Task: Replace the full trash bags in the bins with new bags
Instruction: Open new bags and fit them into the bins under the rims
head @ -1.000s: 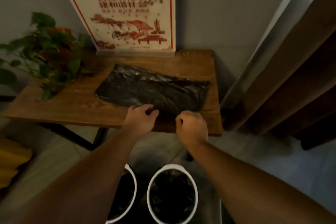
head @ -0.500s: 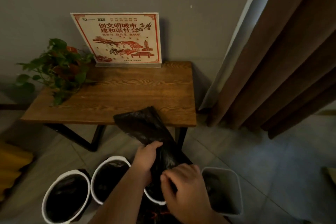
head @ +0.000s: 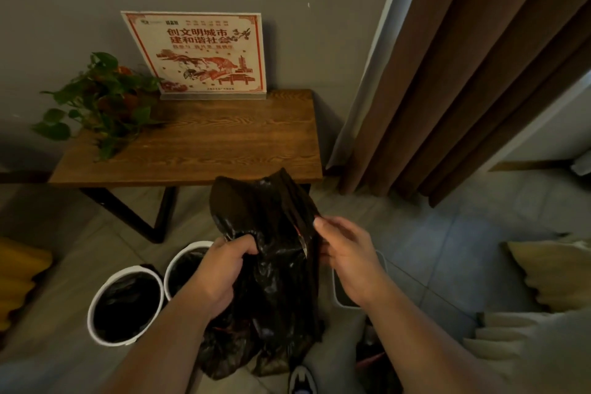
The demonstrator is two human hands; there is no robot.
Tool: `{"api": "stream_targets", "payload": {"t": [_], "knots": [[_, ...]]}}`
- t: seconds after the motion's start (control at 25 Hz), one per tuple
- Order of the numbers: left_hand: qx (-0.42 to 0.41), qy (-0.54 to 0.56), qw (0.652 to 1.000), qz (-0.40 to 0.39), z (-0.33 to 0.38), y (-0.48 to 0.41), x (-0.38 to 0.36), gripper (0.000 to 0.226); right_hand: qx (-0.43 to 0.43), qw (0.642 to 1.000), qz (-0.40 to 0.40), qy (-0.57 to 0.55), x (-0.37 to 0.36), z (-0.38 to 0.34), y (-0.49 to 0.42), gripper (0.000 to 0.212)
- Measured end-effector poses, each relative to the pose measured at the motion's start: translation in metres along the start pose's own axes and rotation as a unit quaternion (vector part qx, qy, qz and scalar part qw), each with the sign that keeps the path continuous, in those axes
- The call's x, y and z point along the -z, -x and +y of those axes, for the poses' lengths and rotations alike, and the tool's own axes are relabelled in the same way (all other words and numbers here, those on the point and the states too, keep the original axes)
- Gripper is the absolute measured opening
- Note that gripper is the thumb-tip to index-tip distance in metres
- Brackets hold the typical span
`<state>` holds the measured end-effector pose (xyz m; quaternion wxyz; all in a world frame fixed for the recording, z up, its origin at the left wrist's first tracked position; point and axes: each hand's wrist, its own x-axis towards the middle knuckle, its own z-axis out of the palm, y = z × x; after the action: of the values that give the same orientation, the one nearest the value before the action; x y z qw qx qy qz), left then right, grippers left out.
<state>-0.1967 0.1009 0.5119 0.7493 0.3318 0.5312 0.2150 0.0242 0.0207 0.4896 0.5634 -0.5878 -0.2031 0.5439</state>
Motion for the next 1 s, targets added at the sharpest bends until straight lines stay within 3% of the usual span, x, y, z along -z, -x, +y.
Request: {"api": "stream_targets", "payload": {"t": [0.08,0.2,0.28,0.32,0.4,0.48,0.6,0.68,0.84,1.0], "knots": [[-0.007,-0.031,0.999,0.01,0.002,0.016,0.002,0.024,0.027,0.999,0.002,0.018,-0.009,-0.004,0.018,0.027],[-0.026,-0.121,0.987,0.104,-0.001,0.037,0.007,0.049,0.043,0.995,0.034,0.08,-0.019,-0.01,0.051,0.012],[-0.13,-0.241,0.936,0.222,-0.006,0.056,0.004,0.066,0.057,0.992,0.044,0.104,-0.027,-0.018,0.071,0.012],[-0.183,-0.269,0.916,0.236,-0.007,0.068,-0.001,0.065,0.064,0.991,0.043,0.106,-0.032,-0.021,0.082,0.011],[-0.19,-0.242,0.939,0.158,-0.004,0.084,-0.019,0.047,0.072,0.99,0.037,0.113,-0.04,-0.026,0.098,0.011],[-0.114,-0.173,0.976,0.06,0.001,0.093,-0.037,0.041,0.07,0.988,0.045,0.133,-0.046,-0.028,0.111,0.014],[-0.072,-0.1,0.992,-0.017,0.005,0.095,-0.049,0.031,0.056,0.989,0.045,0.126,-0.048,-0.029,0.127,0.022],[-0.089,-0.09,0.992,-0.03,0.004,0.096,-0.052,0.031,0.046,0.991,0.055,0.116,-0.043,-0.029,0.134,0.026],[-0.112,-0.088,0.99,0.003,0.006,0.095,-0.063,0.029,0.105,0.974,0.095,0.176,-0.019,-0.032,0.141,0.043],[-0.139,-0.085,0.987,0.009,0.011,0.091,-0.077,0.03,0.141,0.948,0.174,0.225,0.014,-0.045,0.149,0.038]]}}
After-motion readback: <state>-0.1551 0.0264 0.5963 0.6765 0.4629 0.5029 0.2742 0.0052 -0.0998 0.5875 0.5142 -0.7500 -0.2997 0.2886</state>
